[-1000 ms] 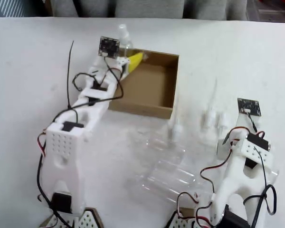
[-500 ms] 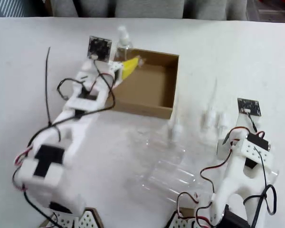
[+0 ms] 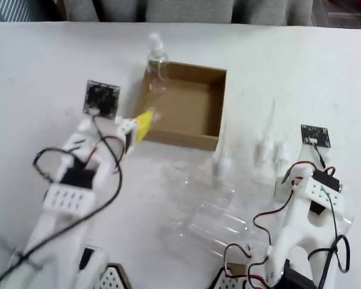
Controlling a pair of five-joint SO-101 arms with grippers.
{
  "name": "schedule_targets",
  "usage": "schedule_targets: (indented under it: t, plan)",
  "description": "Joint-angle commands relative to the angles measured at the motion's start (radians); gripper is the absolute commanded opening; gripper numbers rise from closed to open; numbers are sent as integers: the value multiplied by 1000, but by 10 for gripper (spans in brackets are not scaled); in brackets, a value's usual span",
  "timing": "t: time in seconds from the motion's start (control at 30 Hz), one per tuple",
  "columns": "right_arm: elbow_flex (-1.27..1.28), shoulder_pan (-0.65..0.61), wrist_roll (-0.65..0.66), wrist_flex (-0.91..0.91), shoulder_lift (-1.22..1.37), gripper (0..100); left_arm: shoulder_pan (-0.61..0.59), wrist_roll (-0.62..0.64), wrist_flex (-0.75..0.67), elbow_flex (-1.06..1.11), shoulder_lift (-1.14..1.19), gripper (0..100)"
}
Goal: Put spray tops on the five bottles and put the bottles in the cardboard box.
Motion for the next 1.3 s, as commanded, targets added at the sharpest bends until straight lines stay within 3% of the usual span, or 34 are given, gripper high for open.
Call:
schedule_targets:
  t: [0.0, 0.13, 0.33, 0.47, 0.57, 0.73, 0.93, 1.1, 1.27]
  plan:
    - [-95, 5, 12, 59, -30, 17, -48, 11, 249, -9, -219, 18]
    - [-250, 4, 14, 205, -30, 17, -131, 11, 376, -2, -303, 85]
    - [-522, -105, 83, 489, -30, 17, -374, 5, 445, 57, -305, 50]
    - [-641, -263, 133, 644, -30, 18, -449, 8, 442, 181, -306, 46]
    - [-664, -455, 210, 728, -30, 19, -452, 12, 370, 288, -308, 43]
    - [-601, -694, 221, 691, -22, 132, -453, 5, 216, 422, -311, 42]
    - [-509, -932, 221, 593, -21, 187, -455, 3, 238, 423, -311, 45]
    - [-358, -1046, 221, 387, -19, 187, -455, 3, 238, 423, -311, 46]
    - [-275, -1056, 227, 274, -19, 196, -455, 2, 238, 423, -311, 46]
